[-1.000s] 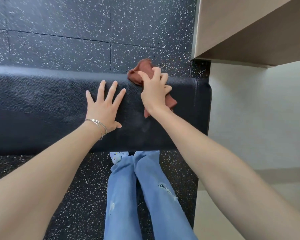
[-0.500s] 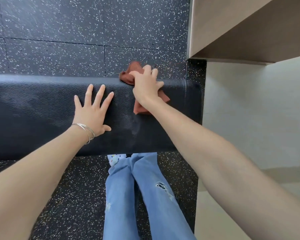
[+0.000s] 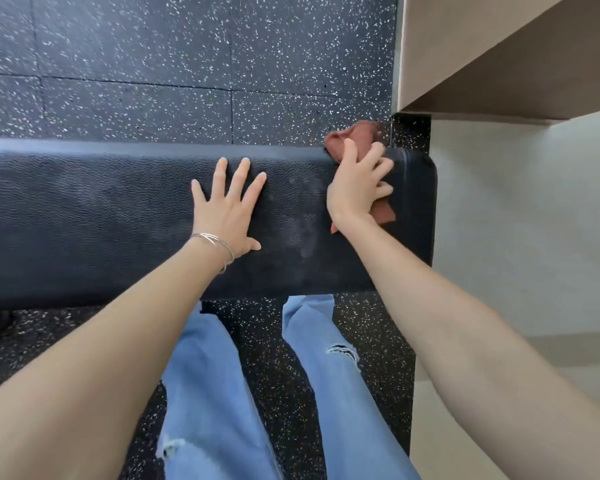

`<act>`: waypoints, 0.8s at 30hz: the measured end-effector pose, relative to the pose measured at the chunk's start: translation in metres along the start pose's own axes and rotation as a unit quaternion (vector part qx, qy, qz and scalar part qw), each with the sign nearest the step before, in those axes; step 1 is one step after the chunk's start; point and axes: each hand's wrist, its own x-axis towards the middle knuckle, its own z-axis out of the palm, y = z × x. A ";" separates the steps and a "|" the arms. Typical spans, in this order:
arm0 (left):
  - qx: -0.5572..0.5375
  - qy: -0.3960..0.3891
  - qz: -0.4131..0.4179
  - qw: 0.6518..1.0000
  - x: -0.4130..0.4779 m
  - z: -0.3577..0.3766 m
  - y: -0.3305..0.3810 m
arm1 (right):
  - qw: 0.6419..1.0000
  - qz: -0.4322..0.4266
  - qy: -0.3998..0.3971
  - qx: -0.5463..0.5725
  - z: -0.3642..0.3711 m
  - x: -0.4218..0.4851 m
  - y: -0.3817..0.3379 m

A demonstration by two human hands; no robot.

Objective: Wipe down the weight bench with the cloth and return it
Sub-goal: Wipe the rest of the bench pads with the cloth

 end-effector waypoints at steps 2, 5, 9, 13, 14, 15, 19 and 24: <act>-0.005 0.008 0.021 1.000 -0.003 0.000 -0.011 | 0.999 -0.047 -0.021 0.002 0.008 -0.020 -0.029; 0.006 0.022 0.026 0.999 -0.018 0.010 -0.051 | 0.982 -0.183 -0.041 -0.007 0.013 -0.043 -0.044; 0.003 0.028 0.011 1.000 -0.039 0.024 -0.121 | 0.989 -0.120 0.014 0.080 0.002 -0.029 -0.005; 0.000 0.028 0.029 0.999 -0.039 0.028 -0.144 | 0.990 0.093 0.069 0.076 0.009 -0.023 -0.008; -0.008 0.030 0.030 0.999 -0.039 0.029 -0.143 | 0.990 0.098 0.069 0.070 0.014 -0.028 -0.025; -0.015 0.031 0.032 0.999 -0.038 0.030 -0.143 | 0.992 0.084 0.069 0.056 0.021 -0.035 -0.042; -0.015 0.032 0.044 0.998 -0.037 0.034 -0.145 | 0.997 -0.020 0.059 0.042 0.043 -0.073 -0.111; 0.001 0.020 0.069 0.997 -0.041 0.030 -0.156 | 0.983 -0.181 -0.013 0.013 0.031 -0.071 -0.099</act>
